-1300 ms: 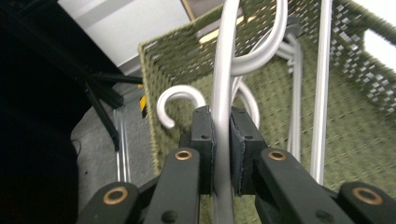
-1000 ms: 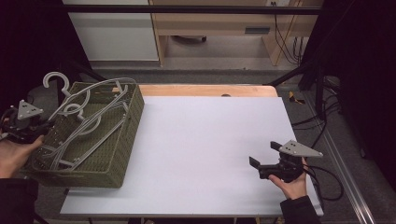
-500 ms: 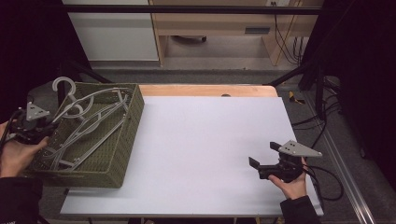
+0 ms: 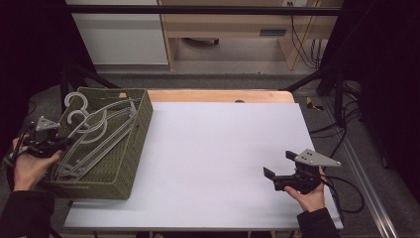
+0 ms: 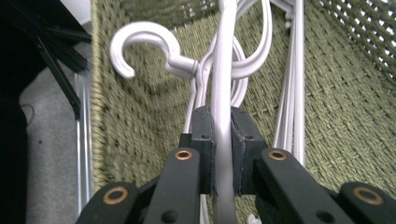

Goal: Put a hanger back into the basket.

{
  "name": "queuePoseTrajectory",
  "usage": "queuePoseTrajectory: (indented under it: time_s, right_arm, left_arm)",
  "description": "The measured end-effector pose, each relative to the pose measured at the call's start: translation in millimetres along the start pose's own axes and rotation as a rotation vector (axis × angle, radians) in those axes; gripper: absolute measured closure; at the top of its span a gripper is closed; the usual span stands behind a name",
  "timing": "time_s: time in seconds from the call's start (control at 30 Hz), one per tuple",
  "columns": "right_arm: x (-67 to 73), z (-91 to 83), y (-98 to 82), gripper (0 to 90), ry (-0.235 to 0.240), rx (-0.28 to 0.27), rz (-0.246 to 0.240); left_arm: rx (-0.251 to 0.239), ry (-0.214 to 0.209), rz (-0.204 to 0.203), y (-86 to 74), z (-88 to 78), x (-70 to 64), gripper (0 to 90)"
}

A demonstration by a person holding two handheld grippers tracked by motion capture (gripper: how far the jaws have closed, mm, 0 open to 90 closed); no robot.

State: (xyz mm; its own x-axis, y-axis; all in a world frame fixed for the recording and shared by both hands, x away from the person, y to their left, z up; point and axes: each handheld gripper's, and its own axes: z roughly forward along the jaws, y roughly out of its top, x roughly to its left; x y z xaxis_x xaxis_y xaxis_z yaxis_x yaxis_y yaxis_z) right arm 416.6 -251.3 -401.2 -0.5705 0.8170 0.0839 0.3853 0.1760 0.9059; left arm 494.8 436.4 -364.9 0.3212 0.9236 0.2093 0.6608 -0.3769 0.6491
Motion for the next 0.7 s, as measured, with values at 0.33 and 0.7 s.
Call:
queuePoseTrajectory:
  time_s: [0.33,0.7]
  right_arm:
    - [-0.6,-1.1,0.2,0.6,0.003,0.000,-0.008]
    - [-0.5,-1.9,0.3,0.7,0.003,-0.001,-0.007]
  left_arm:
    - [0.172,0.024,0.063,2.9,17.1,-10.2,76.7]
    - [0.018,0.001,0.015,0.0,3.8,-8.0,58.9]
